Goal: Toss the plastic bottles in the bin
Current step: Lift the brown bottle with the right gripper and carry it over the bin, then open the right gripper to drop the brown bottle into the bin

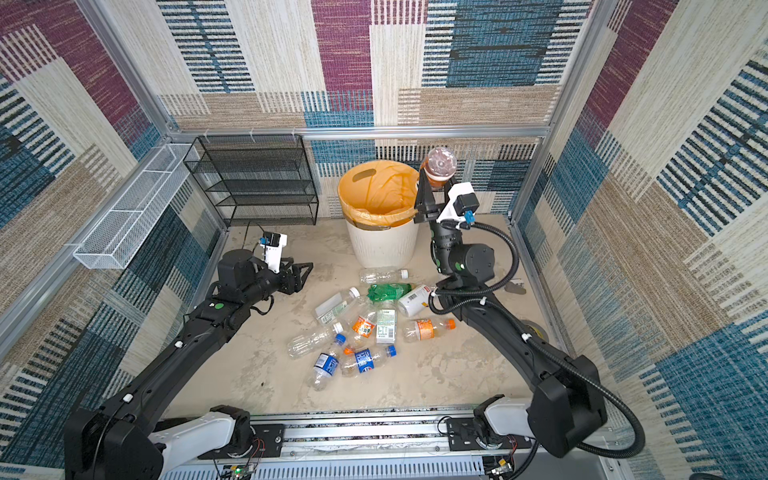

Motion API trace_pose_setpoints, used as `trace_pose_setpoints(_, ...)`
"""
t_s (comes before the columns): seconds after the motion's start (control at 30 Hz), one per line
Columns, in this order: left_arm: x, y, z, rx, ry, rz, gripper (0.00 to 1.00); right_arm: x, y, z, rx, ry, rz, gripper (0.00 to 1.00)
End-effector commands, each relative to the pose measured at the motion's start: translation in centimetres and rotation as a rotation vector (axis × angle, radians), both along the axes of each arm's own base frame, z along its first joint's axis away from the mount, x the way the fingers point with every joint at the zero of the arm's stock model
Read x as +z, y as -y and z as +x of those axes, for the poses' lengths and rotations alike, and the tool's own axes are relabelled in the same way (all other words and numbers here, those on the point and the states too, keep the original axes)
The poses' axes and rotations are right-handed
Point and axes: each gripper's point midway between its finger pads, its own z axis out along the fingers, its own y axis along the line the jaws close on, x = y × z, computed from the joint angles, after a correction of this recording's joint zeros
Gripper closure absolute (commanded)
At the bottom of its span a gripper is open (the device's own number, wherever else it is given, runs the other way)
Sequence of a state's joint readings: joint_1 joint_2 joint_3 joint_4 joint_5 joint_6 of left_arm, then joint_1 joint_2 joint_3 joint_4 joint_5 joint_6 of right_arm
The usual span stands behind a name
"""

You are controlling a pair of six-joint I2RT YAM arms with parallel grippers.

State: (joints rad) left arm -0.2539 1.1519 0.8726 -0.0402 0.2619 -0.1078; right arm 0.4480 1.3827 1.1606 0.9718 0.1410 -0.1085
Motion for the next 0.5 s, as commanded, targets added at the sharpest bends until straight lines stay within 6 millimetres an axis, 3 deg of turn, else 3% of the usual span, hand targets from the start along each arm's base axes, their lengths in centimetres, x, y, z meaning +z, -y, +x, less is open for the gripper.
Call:
trace_pose_setpoints(0.0,0.3,0.0,0.3,0.032,0.023,-0.015,0.29,-1.8,-4.3,5.9,0.164,-0.221,-0.085,0.48)
trace_pose_setpoints(0.07,-0.1,0.1,0.3,0.032,0.014,-0.007,0.30,-4.6,-6.9,10.1,0.203,-0.399,-0.176,0.42)
trace_pose_setpoints(0.17,-0.6,0.2,0.3,0.024,0.000,0.012,0.29,-5.8,-7.9,12.5,0.193,-0.510,-0.241,0.24)
trace_pose_setpoints(0.3,-1.5,0.3,0.2,0.006,-0.031,0.036,0.28,-3.8,-6.2,11.4,0.139,-0.464,-0.237,0.07)
trace_pose_setpoints(0.47,-2.5,1.2,-0.1,-0.039,-0.076,0.040,0.26,-2.0,-2.5,8.9,0.052,-0.424,-0.186,0.05)
